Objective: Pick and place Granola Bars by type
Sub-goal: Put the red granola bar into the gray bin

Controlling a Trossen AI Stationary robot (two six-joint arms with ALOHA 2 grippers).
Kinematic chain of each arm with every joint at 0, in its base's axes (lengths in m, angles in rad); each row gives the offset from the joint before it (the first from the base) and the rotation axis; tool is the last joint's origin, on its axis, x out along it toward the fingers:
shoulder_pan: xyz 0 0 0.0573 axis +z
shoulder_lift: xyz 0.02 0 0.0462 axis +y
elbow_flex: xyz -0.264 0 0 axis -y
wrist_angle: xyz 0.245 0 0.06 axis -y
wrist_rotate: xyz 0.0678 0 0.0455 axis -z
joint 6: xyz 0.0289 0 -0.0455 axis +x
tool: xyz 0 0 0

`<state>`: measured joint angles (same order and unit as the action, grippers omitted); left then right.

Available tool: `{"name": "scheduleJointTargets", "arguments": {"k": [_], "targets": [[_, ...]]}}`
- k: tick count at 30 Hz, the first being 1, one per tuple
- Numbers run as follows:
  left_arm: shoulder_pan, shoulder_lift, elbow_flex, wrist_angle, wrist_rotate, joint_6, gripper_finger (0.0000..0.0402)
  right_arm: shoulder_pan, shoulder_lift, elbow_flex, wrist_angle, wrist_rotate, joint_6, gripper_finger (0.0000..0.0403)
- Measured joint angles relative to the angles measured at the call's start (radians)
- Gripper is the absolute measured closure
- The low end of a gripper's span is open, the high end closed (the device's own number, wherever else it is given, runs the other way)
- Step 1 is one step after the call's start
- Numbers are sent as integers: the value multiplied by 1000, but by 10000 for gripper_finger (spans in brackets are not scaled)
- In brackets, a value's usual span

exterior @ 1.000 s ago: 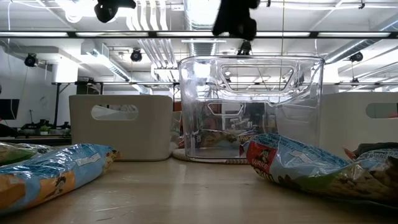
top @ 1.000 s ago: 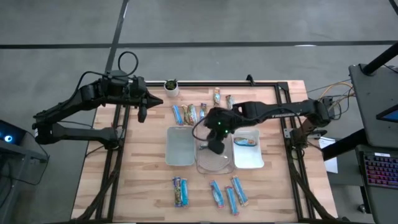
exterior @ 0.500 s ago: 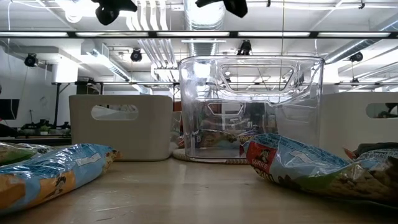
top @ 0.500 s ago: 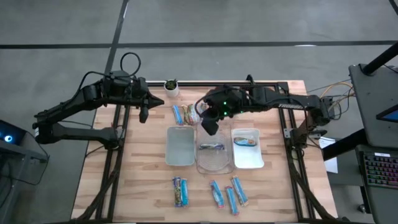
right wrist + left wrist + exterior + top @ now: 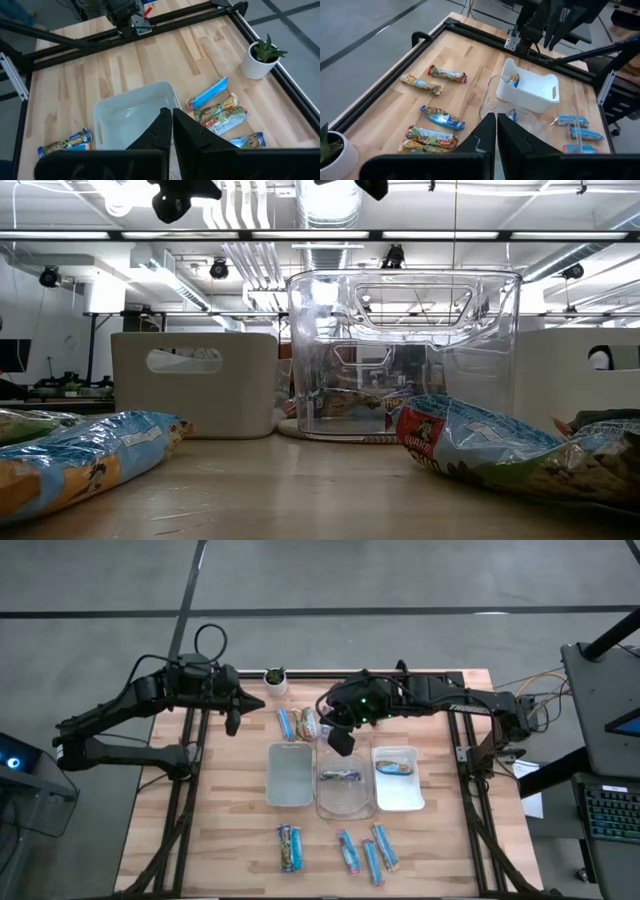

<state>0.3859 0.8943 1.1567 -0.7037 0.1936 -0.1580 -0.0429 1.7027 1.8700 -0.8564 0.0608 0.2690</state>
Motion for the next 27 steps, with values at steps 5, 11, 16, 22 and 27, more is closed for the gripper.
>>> {"name": "scheduleJointTargets", "arguments": {"k": [5, 11, 16, 22, 27], "targets": [[0, 6, 0, 29, -2, 14, 402, 0, 1, -6, 1, 0, -1, 394], [0, 17, 0, 80, -12, 53, 402, 1, 2, -13, 3, 0, 10, 394], [0, 32, -1, 127, -11, 66, 402, 1, 2, -15, 7, 0, 37, 394], [0, 44, -1, 136, -12, 102, 402, -36, 2, -11, 53, 51, 37, 394], [0, 45, -1, 136, -12, 102, 402, -117, 2, -10, 90, 96, 120, 394]]}}
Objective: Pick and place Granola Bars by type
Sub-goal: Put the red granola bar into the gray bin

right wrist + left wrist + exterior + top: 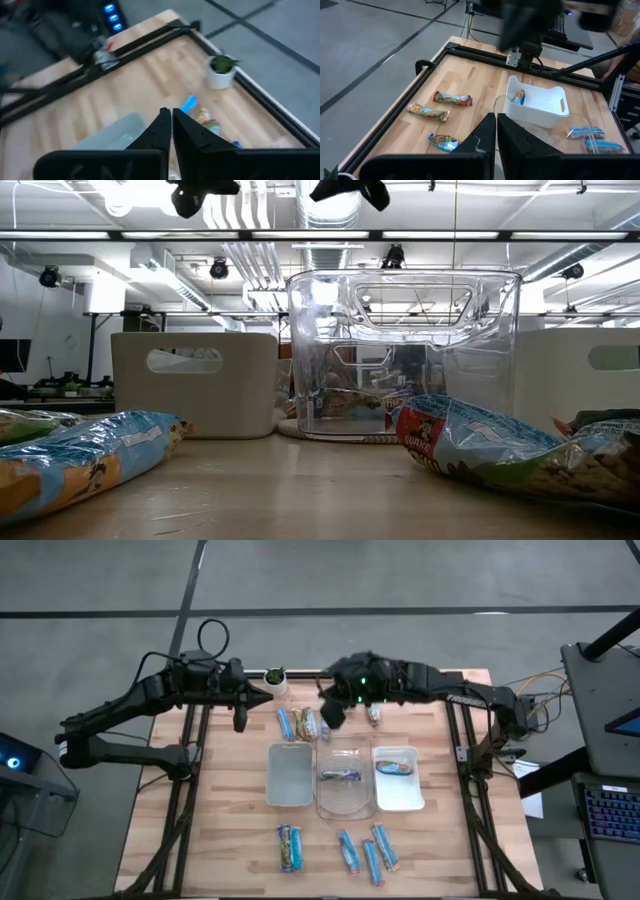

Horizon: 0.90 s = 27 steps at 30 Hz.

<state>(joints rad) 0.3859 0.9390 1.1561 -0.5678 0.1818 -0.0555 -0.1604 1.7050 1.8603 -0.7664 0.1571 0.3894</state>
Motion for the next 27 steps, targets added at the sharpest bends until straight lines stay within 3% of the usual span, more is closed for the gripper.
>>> {"name": "scheduleJointTargets", "arguments": {"k": [9, 17, 21, 27], "targets": [[0, 0, 0, 0, 0, -2, 402, -197, 0, 0, -65, 3, 78, 394], [0, 0, 0, 1, 0, -5, 402, -319, -1, -4, -375, 3, 148, 390], [0, 0, 0, 1, 0, -5, 402, -344, -1, -13, -485, 0, 146, 360], [0, 0, 0, 0, 0, -5, 402, -360, 1, -37, -487, 0, 148, 278]]}}
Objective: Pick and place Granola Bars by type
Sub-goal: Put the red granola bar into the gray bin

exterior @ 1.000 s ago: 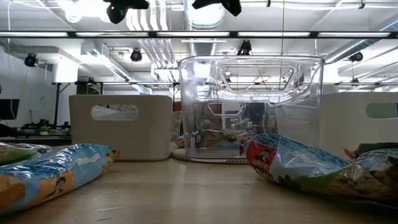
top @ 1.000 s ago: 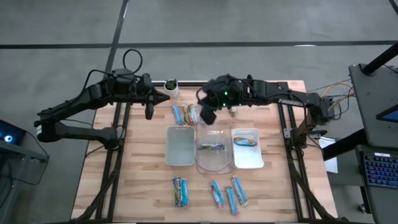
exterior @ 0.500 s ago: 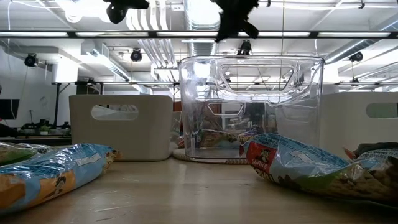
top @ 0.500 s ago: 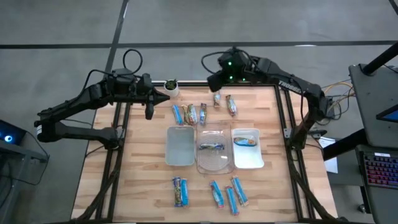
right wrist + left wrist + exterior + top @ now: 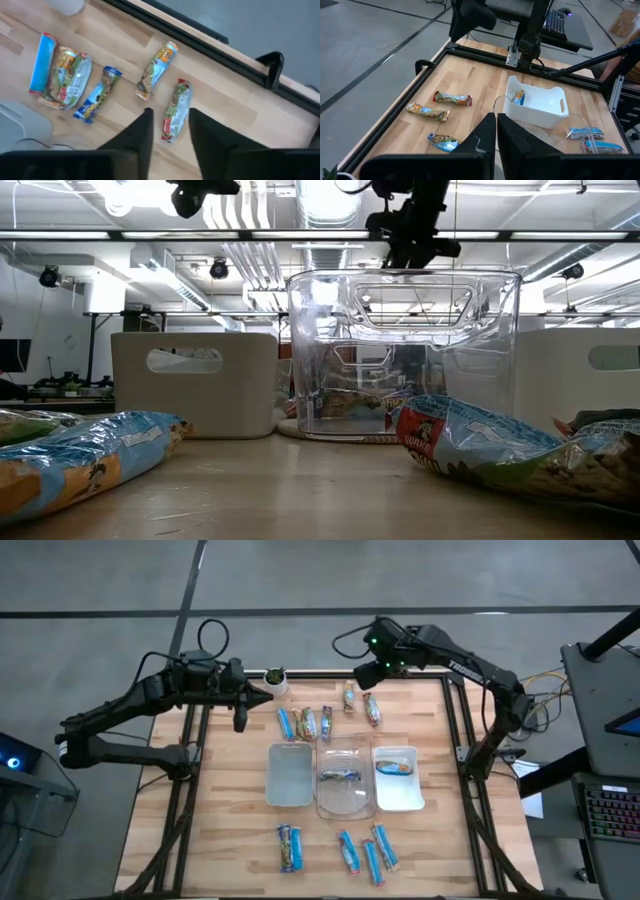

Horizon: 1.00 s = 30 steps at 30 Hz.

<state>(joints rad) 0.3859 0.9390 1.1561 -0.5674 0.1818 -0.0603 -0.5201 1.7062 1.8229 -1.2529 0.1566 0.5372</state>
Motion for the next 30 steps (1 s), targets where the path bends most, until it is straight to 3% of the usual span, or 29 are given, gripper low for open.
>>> {"name": "scheduleJointTargets", "arguments": {"k": [7, 15, 22, 30], "targets": [[0, 0, 0, 0, 0, -30, 402, -25, 36, -52, -1, -1, 162, 175], [-1, 0, 0, 0, 0, -48, 402, -28, 141, -66, -8, -11, 144, 100], [0, 0, 0, -1, 0, -53, 402, -40, 257, -66, 4, -30, 132, 79], [0, 0, 0, -2, 0, -55, 402, -64, 364, -66, 11, -60, 87, 90]]}}
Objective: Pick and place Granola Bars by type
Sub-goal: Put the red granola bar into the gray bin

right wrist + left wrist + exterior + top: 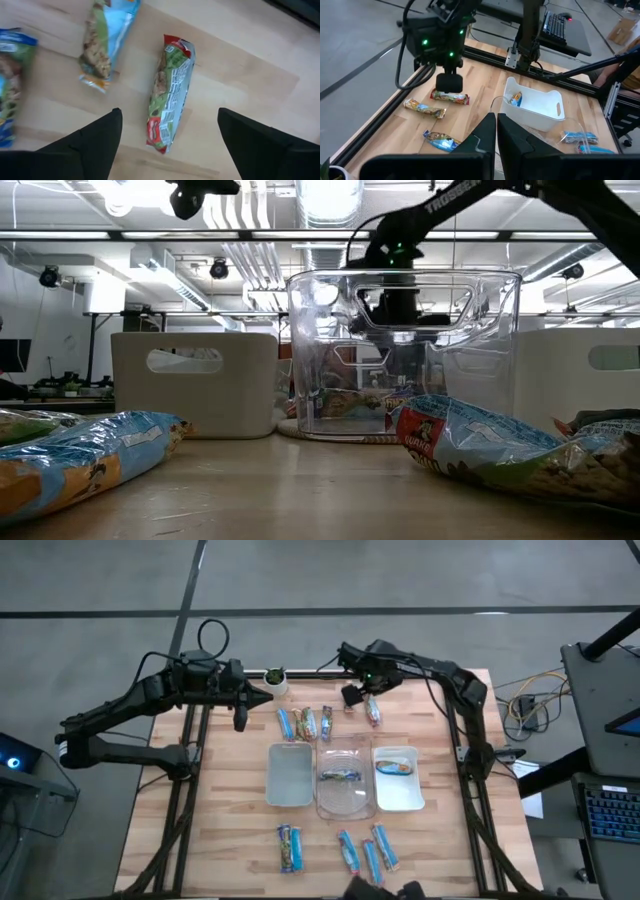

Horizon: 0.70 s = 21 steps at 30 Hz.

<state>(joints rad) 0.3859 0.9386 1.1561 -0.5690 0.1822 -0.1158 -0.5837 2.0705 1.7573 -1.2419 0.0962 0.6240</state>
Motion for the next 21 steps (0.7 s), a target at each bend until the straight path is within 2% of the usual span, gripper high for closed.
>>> {"name": "scheduleJointTargets", "arguments": {"k": [10, 21], "targets": [[0, 0, 0, -11, 0, -5, 402, -39, 48, -12, 32, -73, -54, 109], [0, 0, 0, -19, 0, -19, 402, -66, 59, -68, 53, -91, -97, 116]]}}
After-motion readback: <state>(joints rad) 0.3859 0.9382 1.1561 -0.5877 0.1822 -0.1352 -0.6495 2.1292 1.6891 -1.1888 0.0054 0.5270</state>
